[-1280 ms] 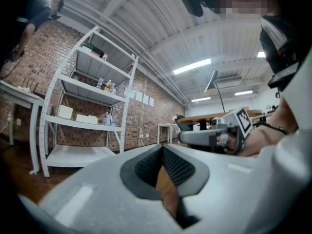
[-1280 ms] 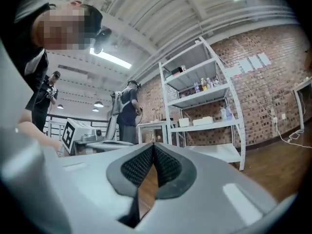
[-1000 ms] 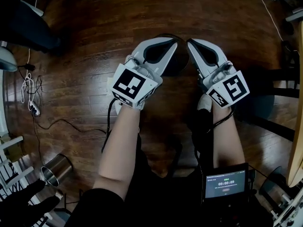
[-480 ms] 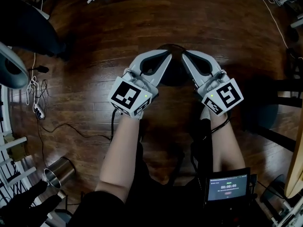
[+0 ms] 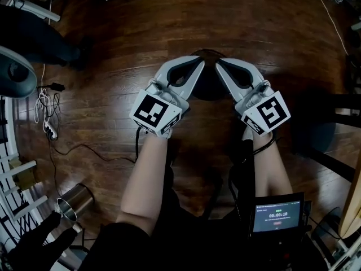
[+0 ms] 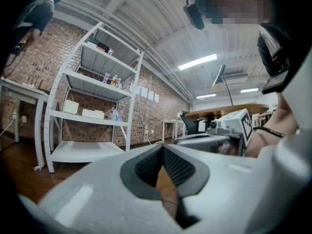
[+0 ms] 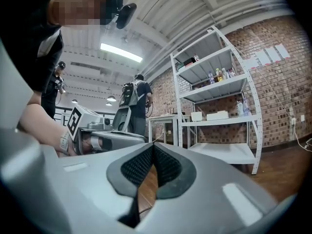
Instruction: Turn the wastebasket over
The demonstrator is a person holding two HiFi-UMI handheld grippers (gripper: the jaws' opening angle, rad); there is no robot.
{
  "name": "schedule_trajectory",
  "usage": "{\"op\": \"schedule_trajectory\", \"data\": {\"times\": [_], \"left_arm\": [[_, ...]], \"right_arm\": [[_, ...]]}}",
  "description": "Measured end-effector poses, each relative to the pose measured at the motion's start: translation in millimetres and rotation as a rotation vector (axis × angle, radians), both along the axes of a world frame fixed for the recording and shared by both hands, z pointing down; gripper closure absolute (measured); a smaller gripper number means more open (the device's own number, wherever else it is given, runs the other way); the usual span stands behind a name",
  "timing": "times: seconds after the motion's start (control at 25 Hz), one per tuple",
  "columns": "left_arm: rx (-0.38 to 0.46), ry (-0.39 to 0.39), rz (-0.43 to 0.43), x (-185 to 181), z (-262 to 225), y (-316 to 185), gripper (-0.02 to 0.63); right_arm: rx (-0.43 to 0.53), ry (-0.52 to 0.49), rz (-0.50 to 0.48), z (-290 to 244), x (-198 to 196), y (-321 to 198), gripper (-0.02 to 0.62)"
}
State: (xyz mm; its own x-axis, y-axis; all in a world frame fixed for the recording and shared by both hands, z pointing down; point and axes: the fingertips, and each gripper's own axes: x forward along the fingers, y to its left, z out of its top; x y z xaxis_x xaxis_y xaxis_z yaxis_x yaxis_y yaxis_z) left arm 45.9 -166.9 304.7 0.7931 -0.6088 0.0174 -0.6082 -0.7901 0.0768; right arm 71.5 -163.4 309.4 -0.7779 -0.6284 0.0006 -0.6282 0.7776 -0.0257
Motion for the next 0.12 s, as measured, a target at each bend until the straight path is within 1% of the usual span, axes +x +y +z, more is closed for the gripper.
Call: {"op": "schedule_trajectory", "data": {"times": [0.12], "left_arm": [[0.004, -0.016, 0.007, 2.9, 5.8, 1.2, 0.604]], "right_arm": [[-0.004, 0.004, -0.008, 2.7, 0.8, -1.0, 0.586]]}}
